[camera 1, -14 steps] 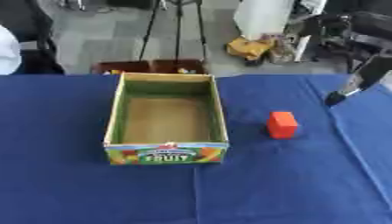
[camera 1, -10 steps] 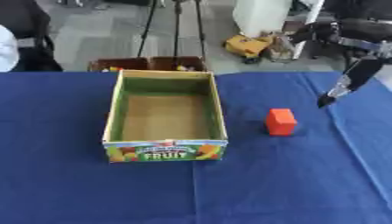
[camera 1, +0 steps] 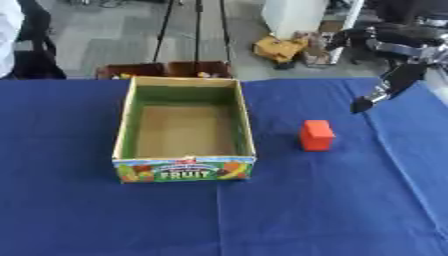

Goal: Pick up objects on the table and place them in the box.

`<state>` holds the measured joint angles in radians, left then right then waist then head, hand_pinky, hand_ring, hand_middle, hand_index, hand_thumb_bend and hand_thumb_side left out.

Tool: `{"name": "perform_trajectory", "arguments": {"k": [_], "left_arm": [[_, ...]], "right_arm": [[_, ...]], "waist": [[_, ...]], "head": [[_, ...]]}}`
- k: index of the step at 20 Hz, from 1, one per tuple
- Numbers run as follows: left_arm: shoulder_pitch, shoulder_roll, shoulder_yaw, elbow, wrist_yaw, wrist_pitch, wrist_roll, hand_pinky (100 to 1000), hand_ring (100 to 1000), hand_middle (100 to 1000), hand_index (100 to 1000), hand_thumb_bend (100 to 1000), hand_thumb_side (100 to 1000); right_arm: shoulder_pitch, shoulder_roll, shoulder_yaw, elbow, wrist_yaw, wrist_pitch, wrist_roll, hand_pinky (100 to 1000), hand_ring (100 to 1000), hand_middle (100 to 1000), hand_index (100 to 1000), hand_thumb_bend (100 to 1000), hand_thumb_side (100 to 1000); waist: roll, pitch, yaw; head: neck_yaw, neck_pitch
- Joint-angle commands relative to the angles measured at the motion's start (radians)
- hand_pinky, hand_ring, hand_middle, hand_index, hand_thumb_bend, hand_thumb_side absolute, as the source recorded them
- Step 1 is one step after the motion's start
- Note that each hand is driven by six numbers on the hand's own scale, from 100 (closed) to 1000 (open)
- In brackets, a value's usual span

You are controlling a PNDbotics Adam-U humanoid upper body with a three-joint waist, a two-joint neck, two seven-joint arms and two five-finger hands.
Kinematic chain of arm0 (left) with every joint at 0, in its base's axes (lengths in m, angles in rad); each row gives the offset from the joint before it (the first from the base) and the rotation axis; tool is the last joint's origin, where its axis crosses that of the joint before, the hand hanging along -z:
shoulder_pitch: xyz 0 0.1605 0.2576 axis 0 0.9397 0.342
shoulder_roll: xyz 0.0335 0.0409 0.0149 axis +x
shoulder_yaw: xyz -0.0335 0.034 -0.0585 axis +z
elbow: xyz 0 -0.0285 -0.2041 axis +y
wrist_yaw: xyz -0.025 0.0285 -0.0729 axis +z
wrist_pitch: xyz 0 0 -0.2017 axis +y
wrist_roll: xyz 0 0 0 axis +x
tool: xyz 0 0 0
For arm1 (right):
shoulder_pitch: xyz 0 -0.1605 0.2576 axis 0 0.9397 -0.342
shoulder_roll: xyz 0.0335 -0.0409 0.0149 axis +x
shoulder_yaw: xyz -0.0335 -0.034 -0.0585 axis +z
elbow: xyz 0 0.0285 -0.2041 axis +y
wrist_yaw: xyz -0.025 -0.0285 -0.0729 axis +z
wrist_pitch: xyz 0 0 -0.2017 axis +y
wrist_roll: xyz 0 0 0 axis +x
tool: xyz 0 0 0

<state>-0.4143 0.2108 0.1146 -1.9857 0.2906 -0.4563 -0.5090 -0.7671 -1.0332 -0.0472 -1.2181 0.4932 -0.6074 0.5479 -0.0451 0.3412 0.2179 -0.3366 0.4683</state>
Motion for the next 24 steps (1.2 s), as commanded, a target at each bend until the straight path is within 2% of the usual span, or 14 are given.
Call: {"name": "perform_trajectory", "arguments": {"k": [1, 6, 15, 18, 21, 23, 24], "left_arm": [[-0.012, 0.024, -0.002, -0.014, 0.005, 0.004, 0.001, 754, 1000, 984, 897, 100, 1000], [-0.014, 0.026, -0.004, -0.014, 0.01, 0.007, 0.001, 754, 1000, 984, 897, 100, 1000], [-0.019, 0.026, -0.005, -0.014, 0.017, 0.013, 0.004, 755, 1000, 983, 896, 100, 1000], [-0.019, 0.027, -0.004, -0.014, 0.019, 0.014, 0.005, 755, 1000, 983, 896, 100, 1000], [-0.019, 0.027, -0.004, -0.014, 0.019, 0.016, 0.006, 755, 1000, 983, 896, 100, 1000], [-0.019, 0.027, -0.003, -0.014, 0.019, 0.016, 0.006, 755, 1000, 983, 895, 100, 1000], [-0.019, 0.026, -0.003, -0.014, 0.019, 0.016, 0.007, 755, 1000, 983, 895, 100, 1000]], "right_arm": [[-0.028, -0.022, 0.002, 0.012, -0.018, -0.127, 0.151, 916, 1000, 883, 979, 887, 777], [-0.043, -0.014, 0.014, 0.024, -0.011, -0.114, 0.153, 899, 1000, 883, 979, 864, 781], [-0.051, 0.007, 0.032, 0.045, 0.04, -0.095, 0.128, 891, 1000, 877, 978, 873, 795], [-0.048, 0.014, 0.04, 0.039, 0.058, -0.095, 0.114, 883, 1000, 880, 979, 841, 799], [-0.037, 0.024, 0.047, 0.028, 0.074, -0.096, 0.099, 883, 1000, 875, 975, 848, 783], [-0.028, 0.029, 0.048, 0.021, 0.083, -0.094, 0.092, 882, 1000, 865, 972, 834, 790], [-0.023, 0.032, 0.049, 0.019, 0.087, -0.092, 0.088, 886, 1000, 814, 967, 835, 784]], "waist": [[-0.01, -0.032, -0.001], [-0.011, -0.036, -0.006], [-0.009, -0.042, -0.014], [-0.009, -0.045, -0.018], [-0.008, -0.046, -0.019], [-0.008, -0.047, -0.018], [-0.007, -0.047, -0.018]], "head": [[-0.007, 0.012], [-0.009, 0.016], [-0.009, 0.02], [-0.006, 0.021], [-0.003, 0.022], [-0.002, 0.024], [-0.001, 0.024]]}}
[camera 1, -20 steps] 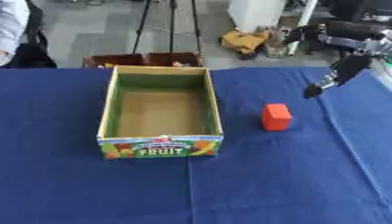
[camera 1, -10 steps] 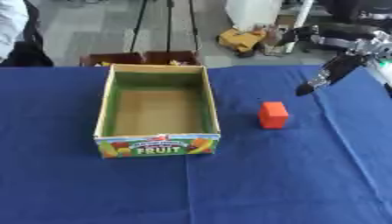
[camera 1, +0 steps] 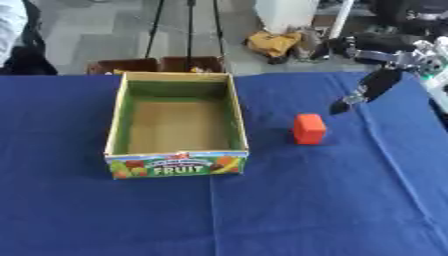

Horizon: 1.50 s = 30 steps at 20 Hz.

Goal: Pick up objects on the table and place them in the box.

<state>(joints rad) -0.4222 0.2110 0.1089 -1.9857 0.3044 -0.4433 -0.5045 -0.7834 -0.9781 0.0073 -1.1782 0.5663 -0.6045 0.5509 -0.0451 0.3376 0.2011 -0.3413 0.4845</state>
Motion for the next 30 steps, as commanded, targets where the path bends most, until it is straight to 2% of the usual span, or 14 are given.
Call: {"name": "perform_trajectory", "arguments": {"k": [1, 2, 7, 14, 25, 30], "left_arm": [[-0.011, 0.026, 0.003, -0.014, 0.005, 0.003, 0.002, 755, 1000, 983, 895, 100, 1000], [-0.011, 0.026, 0.003, -0.014, 0.005, 0.004, 0.002, 755, 1000, 983, 895, 100, 1000], [-0.011, 0.024, 0.003, -0.014, 0.003, 0.006, 0.003, 755, 1000, 983, 895, 100, 1000], [-0.011, 0.022, 0.002, -0.014, 0.002, 0.008, 0.003, 754, 1000, 984, 893, 100, 1000], [-0.012, 0.017, 0.001, -0.014, 0.0, 0.007, 0.0, 754, 1000, 981, 892, 100, 1000], [-0.012, 0.015, 0.0, -0.014, -0.001, 0.007, -0.001, 753, 1000, 981, 891, 100, 1000]], "right_arm": [[-0.004, -0.02, -0.006, -0.023, 0.019, -0.092, 0.083, 886, 1000, 814, 967, 835, 784], [-0.001, -0.017, -0.005, -0.023, 0.023, -0.089, 0.08, 892, 1000, 783, 965, 836, 780], [0.014, -0.004, 0.005, -0.03, 0.037, -0.087, 0.075, 894, 1000, 779, 965, 818, 780], [0.024, 0.014, 0.012, -0.021, 0.07, -0.091, 0.071, 884, 1000, 838, 990, 790, 772], [0.023, 0.038, 0.01, 0.005, 0.1, -0.092, 0.075, 896, 1000, 840, 985, 793, 760], [0.022, 0.047, 0.003, 0.029, 0.12, -0.082, 0.076, 897, 1000, 869, 982, 778, 756]], "waist": [[-0.007, -0.044, -0.001], [-0.006, -0.044, -0.002], [-0.004, -0.044, -0.006], [-0.003, -0.043, -0.008], [0.001, -0.037, -0.005], [0.002, -0.035, -0.003]], "head": [[0.004, 0.008], [0.004, 0.009], [0.006, 0.011], [0.003, 0.01], [-0.004, 0.001], [-0.009, 0.0]]}}
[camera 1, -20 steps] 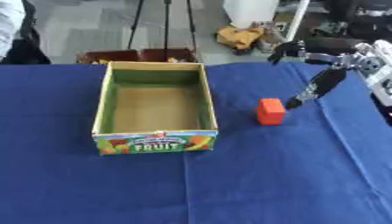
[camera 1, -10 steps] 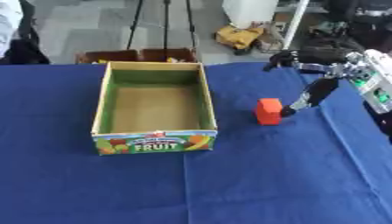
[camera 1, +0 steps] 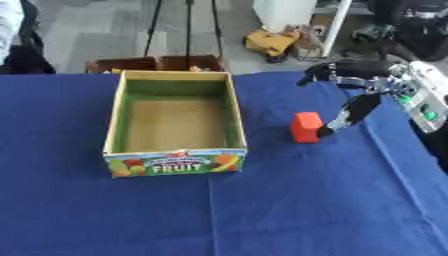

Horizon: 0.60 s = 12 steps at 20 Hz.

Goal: Pick up objects on the table and place them in the box.

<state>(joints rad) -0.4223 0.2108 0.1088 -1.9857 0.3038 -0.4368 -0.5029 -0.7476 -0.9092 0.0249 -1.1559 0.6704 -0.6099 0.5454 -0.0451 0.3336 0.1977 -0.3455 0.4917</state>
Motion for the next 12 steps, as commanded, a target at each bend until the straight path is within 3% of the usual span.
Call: {"name": "perform_trajectory", "arguments": {"k": [1, 6, 12], "left_arm": [[-0.012, 0.015, 0.001, -0.014, -0.001, 0.0, -0.002, 753, 1000, 980, 891, 100, 1000], [-0.013, 0.014, 0.001, -0.014, -0.002, 0.0, -0.002, 753, 1000, 979, 891, 100, 1000], [-0.013, 0.013, 0.0, -0.014, -0.002, 0.001, -0.002, 753, 1000, 978, 889, 100, 1000]], "right_arm": [[-0.014, -0.021, -0.016, 0.013, 0.021, -0.074, 0.081, 897, 1000, 870, 981, 776, 753], [-0.014, -0.014, -0.016, 0.029, 0.045, -0.068, 0.068, 891, 1000, 855, 962, 704, 718], [-0.006, -0.007, -0.015, 0.053, 0.075, -0.062, 0.052, 889, 1000, 851, 948, 689, 702]], "waist": [[0.002, -0.03, 0.0], [0.002, -0.029, -0.001], [0.001, -0.029, 0.0]], "head": [[-0.005, -0.007], [-0.006, -0.005], [-0.01, -0.011]]}}
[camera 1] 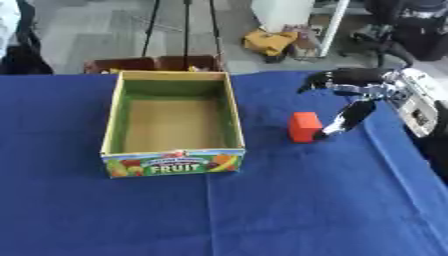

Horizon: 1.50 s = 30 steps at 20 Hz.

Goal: Pick up objects on the table and place them in the box.

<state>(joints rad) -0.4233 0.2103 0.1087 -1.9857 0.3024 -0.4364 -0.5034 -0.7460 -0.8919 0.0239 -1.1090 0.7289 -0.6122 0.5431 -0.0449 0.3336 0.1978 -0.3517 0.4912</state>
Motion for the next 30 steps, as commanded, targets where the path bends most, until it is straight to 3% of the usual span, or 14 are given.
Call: {"name": "perform_trajectory", "arguments": {"k": [1, 22, 30], "left_arm": [[-0.012, 0.014, 0.0, -0.014, -0.001, 0.001, -0.002, 753, 1000, 978, 889, 100, 1000], [-0.01, 0.006, -0.002, -0.014, -0.012, 0.003, -0.007, 751, 1000, 980, 888, 100, 1000], [-0.012, 0.003, -0.004, -0.014, -0.014, 0.003, -0.01, 750, 1000, 980, 888, 100, 1000]], "right_arm": [[-0.007, -0.021, -0.015, 0.011, 0.02, -0.058, 0.053, 887, 1000, 845, 944, 690, 692], [-0.03, 0.006, -0.034, 0.095, 0.037, -0.057, 0.064, 896, 1000, 783, 910, 672, 612], [-0.042, 0.011, -0.035, 0.113, 0.045, -0.045, 0.064, 889, 1000, 766, 894, 616, 589]], "waist": [[0.002, -0.029, 0.001], [0.004, -0.02, 0.006], [0.002, -0.015, 0.016]], "head": [[-0.005, -0.011], [-0.024, -0.018], [-0.034, -0.022]]}}
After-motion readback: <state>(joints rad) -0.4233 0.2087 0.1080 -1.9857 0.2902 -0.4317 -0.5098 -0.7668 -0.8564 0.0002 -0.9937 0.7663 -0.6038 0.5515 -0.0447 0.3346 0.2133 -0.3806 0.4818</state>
